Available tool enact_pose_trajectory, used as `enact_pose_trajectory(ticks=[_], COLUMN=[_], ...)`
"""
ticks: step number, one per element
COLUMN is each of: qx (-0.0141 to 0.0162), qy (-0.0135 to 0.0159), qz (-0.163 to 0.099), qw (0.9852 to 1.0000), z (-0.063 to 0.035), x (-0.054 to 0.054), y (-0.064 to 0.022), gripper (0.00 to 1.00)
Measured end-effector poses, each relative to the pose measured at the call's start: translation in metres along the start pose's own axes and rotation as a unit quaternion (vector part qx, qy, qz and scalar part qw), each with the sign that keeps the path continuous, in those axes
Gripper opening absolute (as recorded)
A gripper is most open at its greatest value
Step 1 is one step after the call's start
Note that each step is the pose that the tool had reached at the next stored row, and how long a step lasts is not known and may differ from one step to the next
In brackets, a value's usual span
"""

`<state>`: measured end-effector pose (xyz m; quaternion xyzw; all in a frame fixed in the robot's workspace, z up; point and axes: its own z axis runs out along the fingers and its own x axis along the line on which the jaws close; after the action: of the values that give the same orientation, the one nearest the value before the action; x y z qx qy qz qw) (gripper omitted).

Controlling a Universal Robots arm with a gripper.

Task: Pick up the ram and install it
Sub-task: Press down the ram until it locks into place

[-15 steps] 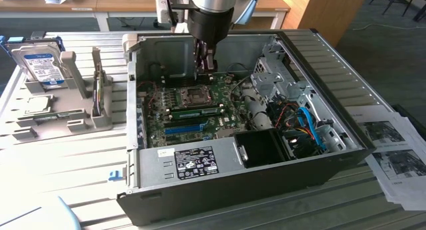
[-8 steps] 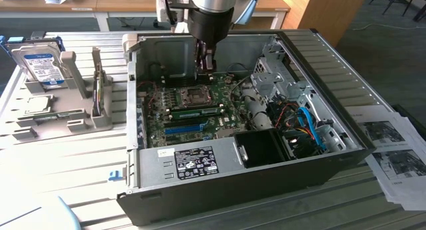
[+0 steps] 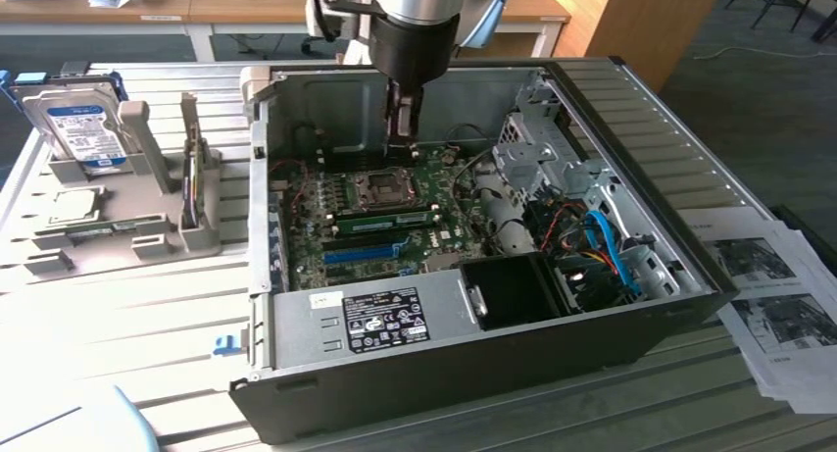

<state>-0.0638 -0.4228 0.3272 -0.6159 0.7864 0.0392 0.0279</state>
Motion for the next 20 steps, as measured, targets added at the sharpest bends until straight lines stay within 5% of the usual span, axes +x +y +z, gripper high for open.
enact_pose_trajectory(ticks=[5,10,15,20], qx=[0.0042,0.0084,0.0125,0.0167], qy=[-0.0012,-0.0025,-0.0037,-0.0049], qz=[0.045,0.09,0.135,0.18], qw=[0.999,0.9959,0.9908,0.9835], z=[0.0,0.0,0.0,0.0], x=[0.0,0.0,0.0,0.0], y=[0.0,0.0,0.0,0.0], gripper=[0.09,0.09,0.09,0.09])
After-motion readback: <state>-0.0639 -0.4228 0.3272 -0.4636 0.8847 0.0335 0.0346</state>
